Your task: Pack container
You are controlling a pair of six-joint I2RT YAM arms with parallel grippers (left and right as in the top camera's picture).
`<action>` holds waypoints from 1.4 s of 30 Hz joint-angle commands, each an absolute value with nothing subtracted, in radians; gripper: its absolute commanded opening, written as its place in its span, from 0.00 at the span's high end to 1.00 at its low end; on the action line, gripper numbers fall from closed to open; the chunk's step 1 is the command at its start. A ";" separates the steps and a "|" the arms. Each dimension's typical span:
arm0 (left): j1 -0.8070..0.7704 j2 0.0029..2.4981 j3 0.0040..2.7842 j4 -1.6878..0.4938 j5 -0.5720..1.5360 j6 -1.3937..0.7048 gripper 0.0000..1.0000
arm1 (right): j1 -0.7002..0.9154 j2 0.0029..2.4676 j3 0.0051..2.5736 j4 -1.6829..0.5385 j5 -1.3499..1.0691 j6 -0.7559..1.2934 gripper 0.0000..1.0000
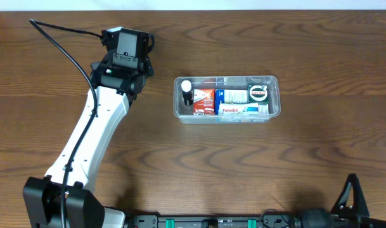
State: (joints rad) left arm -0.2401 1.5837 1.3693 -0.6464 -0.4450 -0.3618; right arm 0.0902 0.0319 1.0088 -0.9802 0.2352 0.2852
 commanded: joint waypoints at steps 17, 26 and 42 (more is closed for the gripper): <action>-0.237 1.575 1.387 -0.647 -0.461 -0.356 0.02 | 0.098 0.006 0.443 -0.153 0.122 0.315 0.01; -0.237 1.575 1.387 -0.647 -0.461 -0.356 0.02 | 0.098 0.006 0.250 0.166 0.109 0.348 0.01; -0.237 1.575 1.387 -0.647 -0.461 -0.356 0.02 | 0.097 0.006 0.048 0.340 0.096 0.370 0.01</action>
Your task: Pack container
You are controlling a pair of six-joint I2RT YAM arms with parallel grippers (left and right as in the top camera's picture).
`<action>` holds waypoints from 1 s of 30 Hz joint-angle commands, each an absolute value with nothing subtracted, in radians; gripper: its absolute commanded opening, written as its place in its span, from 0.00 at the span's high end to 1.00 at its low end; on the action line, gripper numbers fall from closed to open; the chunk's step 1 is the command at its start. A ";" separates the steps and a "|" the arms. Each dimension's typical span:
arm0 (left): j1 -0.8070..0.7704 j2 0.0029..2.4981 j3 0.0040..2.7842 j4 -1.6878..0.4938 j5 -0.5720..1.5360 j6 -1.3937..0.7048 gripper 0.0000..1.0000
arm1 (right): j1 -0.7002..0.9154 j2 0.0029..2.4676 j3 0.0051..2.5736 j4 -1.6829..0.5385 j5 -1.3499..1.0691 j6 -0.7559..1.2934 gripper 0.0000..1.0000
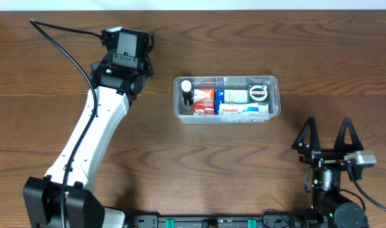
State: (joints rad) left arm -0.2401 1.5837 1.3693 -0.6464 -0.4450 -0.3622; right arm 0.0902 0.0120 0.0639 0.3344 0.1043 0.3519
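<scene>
In the overhead view a clear plastic container (274, 81) stands right of the table's centre. Inside it are a small dark bottle with a white cap (187, 92), a red-orange box (205, 101), a blue Panadol box (229, 109), a white and blue box (234, 95) and a round green tin (258, 93). My left arm reaches to the back left; its wrist head (126, 47) covers the fingers, so their state is hidden. My right gripper (326, 135) stands open at the front right, below the container, with nothing between its fingers.
A black cable (63, 44) runs from the back left corner to the left arm. The left arm's white link (91, 139) lies diagonally across the left part of the table. The rest is bare wood-grain tabletop (243, 164).
My right arm, only a sliver at the bottom right edge before, now stands at the front right with its fingers spread open. The left arm and the container's contents have not moved.
</scene>
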 commanded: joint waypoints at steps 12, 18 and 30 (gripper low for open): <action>-0.237 1.575 1.387 -0.647 -0.461 -0.356 0.02 | 0.097 0.006 0.005 0.313 0.067 0.319 0.01; -0.237 1.575 1.387 -0.647 -0.461 -0.356 0.02 | 0.097 0.006 0.005 0.152 0.037 0.237 0.01; -0.237 1.575 1.387 -0.647 -0.461 -0.356 0.02 | 0.097 0.006 0.005 -0.059 0.045 0.200 0.01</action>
